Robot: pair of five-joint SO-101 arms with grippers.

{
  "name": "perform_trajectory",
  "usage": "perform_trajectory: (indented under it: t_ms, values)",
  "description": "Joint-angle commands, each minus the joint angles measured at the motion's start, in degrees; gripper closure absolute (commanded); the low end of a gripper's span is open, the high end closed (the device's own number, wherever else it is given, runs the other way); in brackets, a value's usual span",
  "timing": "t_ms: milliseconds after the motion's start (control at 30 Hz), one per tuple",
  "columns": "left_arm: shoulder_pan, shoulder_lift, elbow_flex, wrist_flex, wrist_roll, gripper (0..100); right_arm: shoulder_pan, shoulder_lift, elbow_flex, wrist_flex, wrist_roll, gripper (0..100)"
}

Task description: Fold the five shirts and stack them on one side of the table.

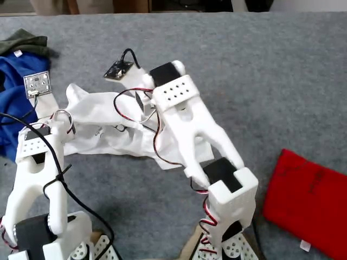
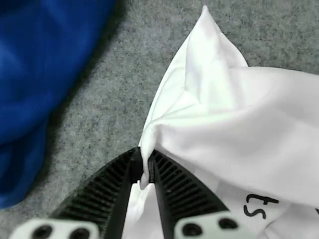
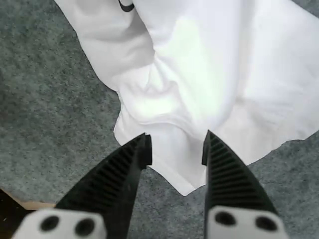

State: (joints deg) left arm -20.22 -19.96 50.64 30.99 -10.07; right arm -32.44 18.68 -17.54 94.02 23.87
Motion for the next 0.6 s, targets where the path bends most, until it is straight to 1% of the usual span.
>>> perform_trajectory:
  t_ms: [0,233,567]
  values:
    - [0.4,-1.2,-0.2,-0.9,-0.2,98,1.2,-3.2,1.1,-2.2,-0.3,81.9]
    - [0.4,-1.2,-0.2,-0.9,-0.2,98,7.7,0.9,1.5,-3.2,1.8,81.9]
    - [0.4,-1.2,-0.2,-1.0,-0.2,98,7.5,2.3,1.9,-3.0,1.8,82.0]
